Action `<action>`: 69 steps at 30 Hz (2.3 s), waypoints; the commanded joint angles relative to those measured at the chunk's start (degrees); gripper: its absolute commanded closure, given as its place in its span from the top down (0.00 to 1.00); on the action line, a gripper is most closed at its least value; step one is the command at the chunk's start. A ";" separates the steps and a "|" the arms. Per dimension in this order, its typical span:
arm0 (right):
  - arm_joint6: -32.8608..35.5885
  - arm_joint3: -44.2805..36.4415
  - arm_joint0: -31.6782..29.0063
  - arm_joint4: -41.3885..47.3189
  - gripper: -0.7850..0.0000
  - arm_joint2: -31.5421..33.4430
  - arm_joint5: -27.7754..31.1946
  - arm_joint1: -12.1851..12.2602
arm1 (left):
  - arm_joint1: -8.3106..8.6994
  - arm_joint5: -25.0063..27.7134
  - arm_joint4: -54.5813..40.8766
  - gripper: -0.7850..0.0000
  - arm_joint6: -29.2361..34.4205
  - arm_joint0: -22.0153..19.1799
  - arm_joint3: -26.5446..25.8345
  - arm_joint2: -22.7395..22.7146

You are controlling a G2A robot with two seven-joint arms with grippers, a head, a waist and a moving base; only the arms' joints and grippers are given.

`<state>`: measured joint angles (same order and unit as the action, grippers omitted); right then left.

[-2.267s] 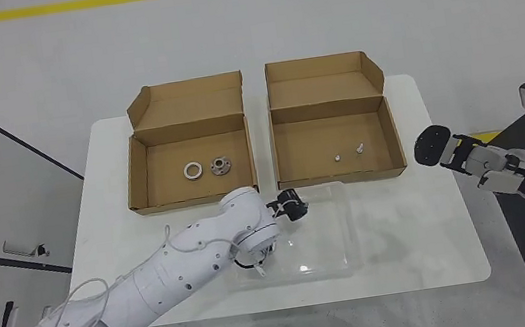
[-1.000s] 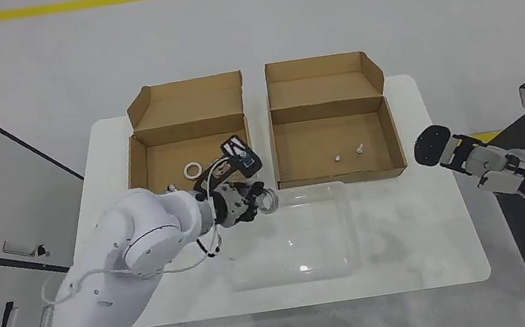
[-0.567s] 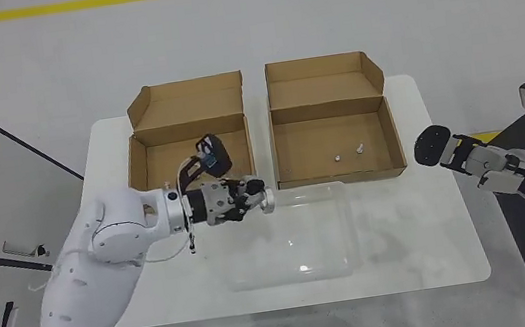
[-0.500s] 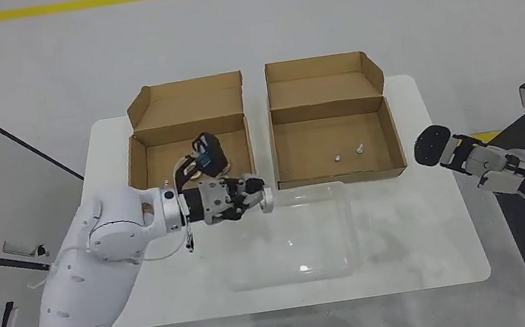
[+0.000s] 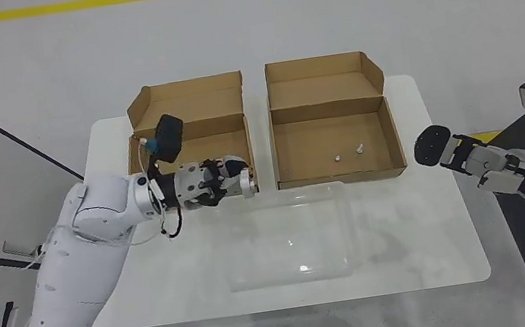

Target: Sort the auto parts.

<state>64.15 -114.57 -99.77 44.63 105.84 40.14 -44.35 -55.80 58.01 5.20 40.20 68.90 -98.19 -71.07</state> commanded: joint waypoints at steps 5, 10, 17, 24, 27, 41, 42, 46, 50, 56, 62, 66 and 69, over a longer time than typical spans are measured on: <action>0.00 0.00 0.00 0.00 1.00 0.00 0.00 0.00 | 0.56 -0.01 -9.07 0.00 0.56 -2.00 0.41 0.49; 0.00 0.00 0.00 0.00 1.00 0.00 0.00 0.00 | 0.61 -0.01 -19.30 0.00 3.98 -2.94 -0.50 -0.05; 0.00 0.00 0.00 0.00 1.00 0.00 0.00 0.00 | 0.18 -0.01 -25.07 0.00 6.09 -2.84 -2.96 -1.35; 0.00 0.00 0.00 0.00 1.00 0.00 0.00 0.00 | 0.07 -0.01 -26.44 0.00 6.09 -2.38 -5.62 -2.63; 0.00 0.00 0.00 0.00 1.00 0.00 0.00 0.00 | 0.07 -0.01 -26.44 0.00 6.09 -2.38 -5.62 -2.63; 0.00 0.00 0.00 0.00 1.00 0.00 0.00 0.00 | -0.10 -0.62 -28.06 0.00 3.48 -0.74 -7.20 -2.00; 0.00 0.00 0.00 0.00 1.00 0.00 0.00 0.00 | -0.05 -0.12 -28.28 0.00 3.62 -0.37 -7.51 -2.03; 0.00 0.00 0.00 0.00 1.00 0.00 0.00 0.00 | -0.08 -0.01 -33.77 0.00 3.24 1.00 -9.89 -1.97; 0.00 0.00 0.00 0.00 1.00 0.00 0.00 0.00 | -0.44 -0.01 -41.15 0.00 5.57 1.67 -12.67 -2.59; 0.00 0.00 0.00 0.00 1.00 0.00 0.00 0.00 | -1.52 -0.01 -49.88 0.00 6.09 2.61 -15.72 -3.81; 0.00 0.00 0.00 0.00 1.00 0.00 0.00 0.00 | -2.68 -0.01 -53.87 0.00 6.09 4.49 -17.14 -5.68; 0.00 0.00 0.00 0.00 1.00 0.00 0.00 0.00 | -3.43 -0.01 -55.57 0.00 6.10 5.87 -17.91 -6.91; 0.00 0.00 0.00 0.00 1.00 0.00 0.00 0.00 | -4.00 -0.01 -57.20 0.00 6.10 6.69 -18.81 -7.80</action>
<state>64.15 -114.57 -99.77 44.63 105.84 40.14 -44.35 -59.62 58.00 -51.46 46.30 75.30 -116.75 -78.60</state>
